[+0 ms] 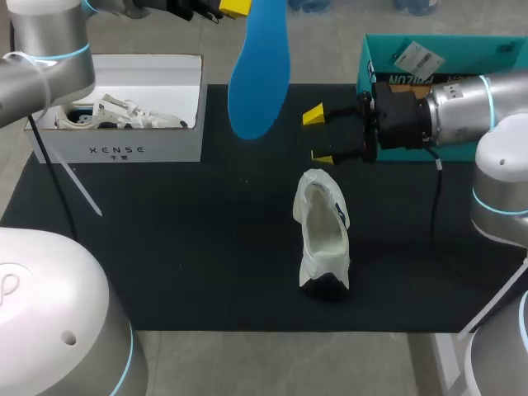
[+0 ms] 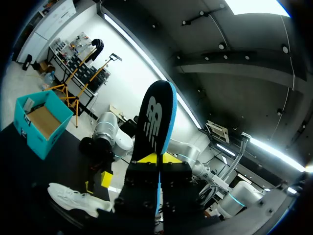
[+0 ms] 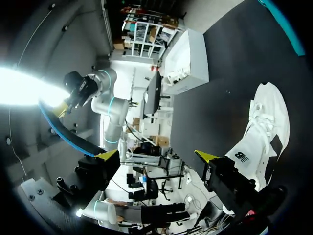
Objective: Take the shoe out of the shoebox, open the shoe tongue, remove and reinsert the insole, then place the shoe into the shoebox
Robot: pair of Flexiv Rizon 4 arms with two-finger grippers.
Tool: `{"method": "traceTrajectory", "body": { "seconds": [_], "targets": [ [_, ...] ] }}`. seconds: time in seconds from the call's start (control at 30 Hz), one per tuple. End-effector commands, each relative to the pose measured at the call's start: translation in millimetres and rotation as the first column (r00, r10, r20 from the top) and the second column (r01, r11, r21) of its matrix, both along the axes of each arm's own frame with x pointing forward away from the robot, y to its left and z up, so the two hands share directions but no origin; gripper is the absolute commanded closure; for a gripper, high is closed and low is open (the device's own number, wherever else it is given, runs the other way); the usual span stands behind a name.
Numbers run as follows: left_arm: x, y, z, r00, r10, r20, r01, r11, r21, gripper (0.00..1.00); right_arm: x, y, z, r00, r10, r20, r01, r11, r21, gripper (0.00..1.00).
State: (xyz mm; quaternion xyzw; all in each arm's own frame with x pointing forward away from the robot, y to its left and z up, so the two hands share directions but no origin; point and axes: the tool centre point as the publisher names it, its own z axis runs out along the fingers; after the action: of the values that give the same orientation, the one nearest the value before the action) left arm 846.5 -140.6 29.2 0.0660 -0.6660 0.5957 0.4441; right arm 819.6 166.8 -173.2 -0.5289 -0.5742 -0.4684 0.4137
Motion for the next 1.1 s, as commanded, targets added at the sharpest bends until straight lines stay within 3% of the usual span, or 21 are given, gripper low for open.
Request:
{"method": "traceTrajectory", "body": {
  "seconds": [0.03, 0.17, 1.1],
  "targets": [
    [-0.6, 0.6, 0.1, 1.000, 0.001, 0.000, -0.001, 1.000, 0.001, 1.00, 3.5, 10.4, 8.7, 1.000, 0.003, 0.018, -0.003, 1.000, 0.011, 0.00],
    [-0.6, 0.6, 0.1, 1.000, 0.001, 0.000, -0.001, 1.000, 0.001, 1.00, 4.9, 9.0, 15.8, 0.999, -0.019, 0.051, 0.019, 1.000, 0.000, 0.00],
    [-0.6, 0.6, 0.1, 1.000, 0.001, 0.000, -0.001, 1.000, 0.001, 1.00, 4.9, 9.0, 15.8, 0.999, -0.019, 0.051, 0.019, 1.000, 0.000, 0.00]
  ]
}}
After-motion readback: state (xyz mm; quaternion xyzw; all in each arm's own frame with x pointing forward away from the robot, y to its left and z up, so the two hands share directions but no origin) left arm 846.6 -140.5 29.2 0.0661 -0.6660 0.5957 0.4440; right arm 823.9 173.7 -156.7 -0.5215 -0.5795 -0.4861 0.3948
